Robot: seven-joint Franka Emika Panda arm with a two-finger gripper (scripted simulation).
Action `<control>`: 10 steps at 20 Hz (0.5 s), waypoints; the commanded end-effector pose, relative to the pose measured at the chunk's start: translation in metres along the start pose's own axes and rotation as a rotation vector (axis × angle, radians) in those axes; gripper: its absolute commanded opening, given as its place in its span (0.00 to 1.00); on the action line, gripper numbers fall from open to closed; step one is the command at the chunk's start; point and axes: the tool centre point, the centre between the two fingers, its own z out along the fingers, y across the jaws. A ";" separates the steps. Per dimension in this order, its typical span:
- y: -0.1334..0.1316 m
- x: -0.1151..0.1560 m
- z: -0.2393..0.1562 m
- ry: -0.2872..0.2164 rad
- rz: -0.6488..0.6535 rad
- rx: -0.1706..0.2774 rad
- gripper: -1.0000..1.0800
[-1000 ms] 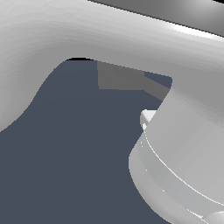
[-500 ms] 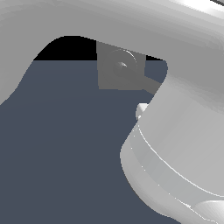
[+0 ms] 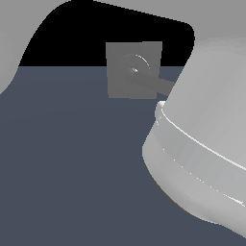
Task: Turn on the faucet by rotating a designated handle.
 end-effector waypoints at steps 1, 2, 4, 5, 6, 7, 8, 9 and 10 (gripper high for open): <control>0.003 0.019 0.002 0.024 -0.013 0.000 0.00; 0.003 0.023 0.002 0.024 -0.016 0.000 0.00; 0.004 0.031 0.002 0.025 -0.022 0.000 0.00; 0.005 0.035 0.002 0.026 -0.025 0.001 0.00; 0.005 0.039 0.002 0.026 -0.028 0.001 0.00; 0.006 0.042 0.002 0.027 -0.031 0.001 0.00; 0.006 0.046 0.002 0.027 -0.034 0.001 0.00; 0.007 0.050 0.002 0.027 -0.037 0.001 0.00; 0.007 0.054 0.002 0.028 -0.040 0.001 0.00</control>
